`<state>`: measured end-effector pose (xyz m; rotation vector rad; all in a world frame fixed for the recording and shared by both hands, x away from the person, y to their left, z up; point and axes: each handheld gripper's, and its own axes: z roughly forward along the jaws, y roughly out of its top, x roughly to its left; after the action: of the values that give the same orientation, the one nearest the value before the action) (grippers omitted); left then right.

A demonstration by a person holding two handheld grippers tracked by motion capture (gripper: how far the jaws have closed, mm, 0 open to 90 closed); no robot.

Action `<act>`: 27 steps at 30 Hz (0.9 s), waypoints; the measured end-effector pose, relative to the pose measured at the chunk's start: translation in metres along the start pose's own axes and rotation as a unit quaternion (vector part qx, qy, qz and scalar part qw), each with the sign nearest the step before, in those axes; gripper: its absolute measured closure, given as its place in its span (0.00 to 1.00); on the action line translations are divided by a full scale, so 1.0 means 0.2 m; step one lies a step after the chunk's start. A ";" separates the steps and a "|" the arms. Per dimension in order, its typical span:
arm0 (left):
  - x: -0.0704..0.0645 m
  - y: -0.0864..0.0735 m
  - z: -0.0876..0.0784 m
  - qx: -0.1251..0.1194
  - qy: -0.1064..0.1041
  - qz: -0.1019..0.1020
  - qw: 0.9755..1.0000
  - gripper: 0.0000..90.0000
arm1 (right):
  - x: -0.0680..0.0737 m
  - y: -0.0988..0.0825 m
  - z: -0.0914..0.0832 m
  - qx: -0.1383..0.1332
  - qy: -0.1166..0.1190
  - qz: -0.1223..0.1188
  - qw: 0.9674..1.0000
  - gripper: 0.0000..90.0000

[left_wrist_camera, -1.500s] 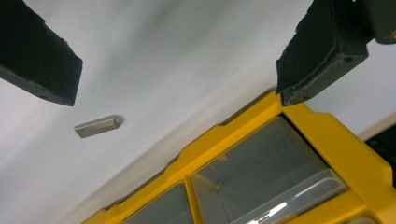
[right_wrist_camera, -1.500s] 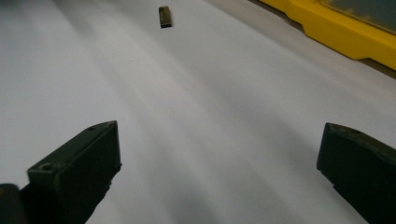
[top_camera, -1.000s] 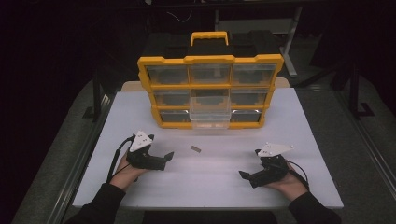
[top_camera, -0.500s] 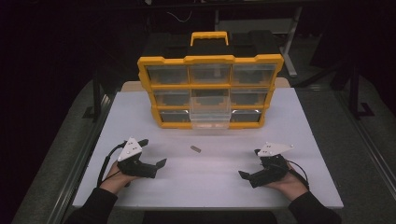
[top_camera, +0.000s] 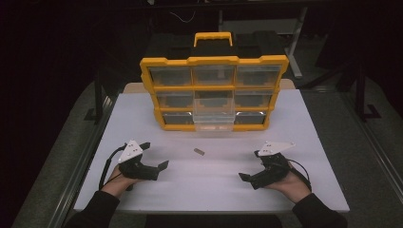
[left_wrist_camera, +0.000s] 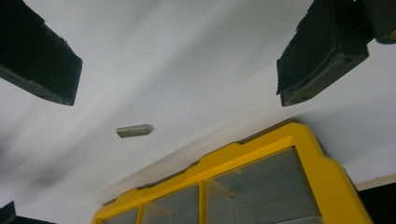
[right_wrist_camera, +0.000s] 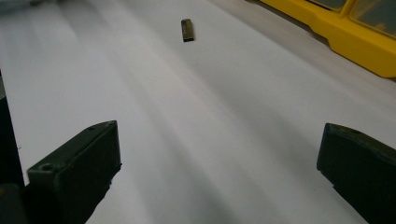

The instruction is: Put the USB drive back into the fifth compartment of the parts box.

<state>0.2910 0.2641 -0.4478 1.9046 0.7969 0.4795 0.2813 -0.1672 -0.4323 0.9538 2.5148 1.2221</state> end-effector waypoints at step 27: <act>-0.01 0.00 0.01 0.013 -0.010 0.016 1.000 0.00 | 0.00 0.11 0.09 -0.012 0.010 0.005 1.000 0.16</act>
<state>0.2914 0.2606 -0.4486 1.9445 0.7645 0.4711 0.2990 -0.1447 -0.4270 0.9528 2.5084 1.2684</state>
